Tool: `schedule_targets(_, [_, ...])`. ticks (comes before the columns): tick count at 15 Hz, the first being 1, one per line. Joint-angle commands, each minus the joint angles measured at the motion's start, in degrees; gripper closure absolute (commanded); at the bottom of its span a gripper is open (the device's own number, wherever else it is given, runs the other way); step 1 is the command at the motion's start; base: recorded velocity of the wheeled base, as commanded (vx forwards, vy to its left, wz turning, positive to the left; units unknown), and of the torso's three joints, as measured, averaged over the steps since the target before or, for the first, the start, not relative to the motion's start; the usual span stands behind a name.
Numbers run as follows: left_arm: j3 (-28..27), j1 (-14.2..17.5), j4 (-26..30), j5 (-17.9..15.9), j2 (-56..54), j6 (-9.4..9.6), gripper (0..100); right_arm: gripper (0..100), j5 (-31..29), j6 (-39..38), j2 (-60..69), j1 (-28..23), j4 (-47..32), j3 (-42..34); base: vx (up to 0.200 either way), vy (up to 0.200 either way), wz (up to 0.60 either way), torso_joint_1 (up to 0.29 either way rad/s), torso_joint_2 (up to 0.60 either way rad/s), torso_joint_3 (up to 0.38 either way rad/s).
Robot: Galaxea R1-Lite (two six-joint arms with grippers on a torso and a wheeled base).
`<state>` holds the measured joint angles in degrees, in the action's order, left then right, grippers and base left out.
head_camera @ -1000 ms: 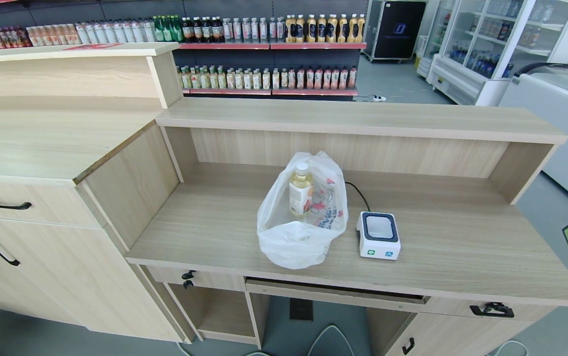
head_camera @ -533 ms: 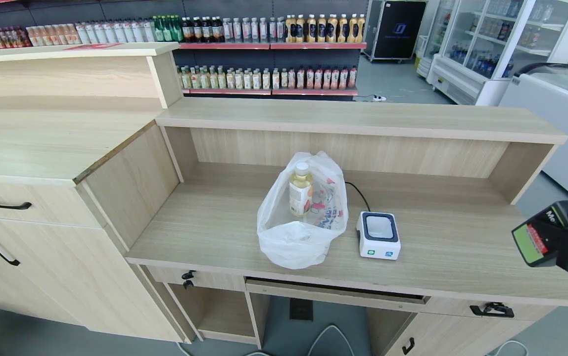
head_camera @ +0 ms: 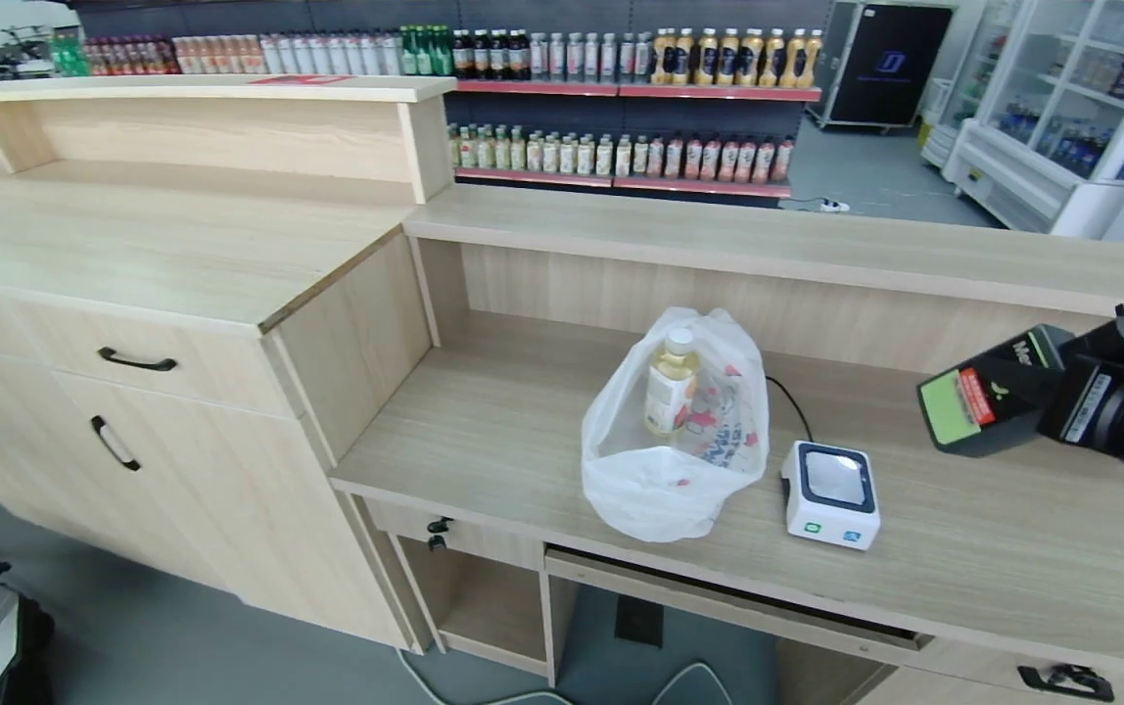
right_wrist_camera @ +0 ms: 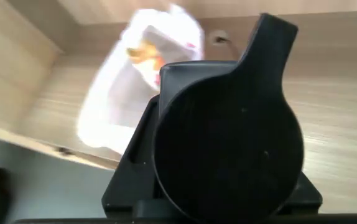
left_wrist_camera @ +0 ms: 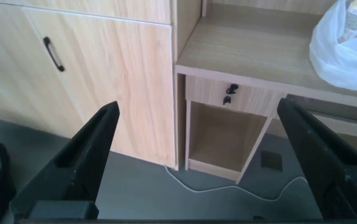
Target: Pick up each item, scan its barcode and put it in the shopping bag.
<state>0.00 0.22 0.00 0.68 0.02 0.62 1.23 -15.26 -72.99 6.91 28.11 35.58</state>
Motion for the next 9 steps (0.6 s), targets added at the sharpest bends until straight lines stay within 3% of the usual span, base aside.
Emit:
schedule_targets(1, [0.0, 0.04, 0.0, 0.02, -0.02, -0.01, 0, 100, 6.24, -8.56, -7.35, -2.08, 5.81, 1.94, 0.0, 0.0, 0.0, 0.0, 0.0, 0.0])
schedule_targets(3, [0.0, 0.04, 0.0, 0.02, -0.02, -0.01, 0, 100, 11.07, -11.46, -12.71, -6.74, 7.04, 4.23, 0.0, 0.0, 0.0, 0.0, 0.0, 0.0])
schedule_targets(6, [0.0, 0.04, 0.0, 0.02, -0.02, -0.01, 0, 100, 11.42, -11.02, -20.71, -13.06, 0.63, 7.22, 0.0, 0.0, 0.0, 0.0, 0.0, 0.0])
schedule_targets(9, [0.0, 0.04, 0.0, 0.02, -0.02, -0.01, 0, 100, 16.08, -2.23, -25.36, -17.2, -0.16, 6.25, 0.0, 0.0, 0.0, 0.0, 0.0, 0.0])
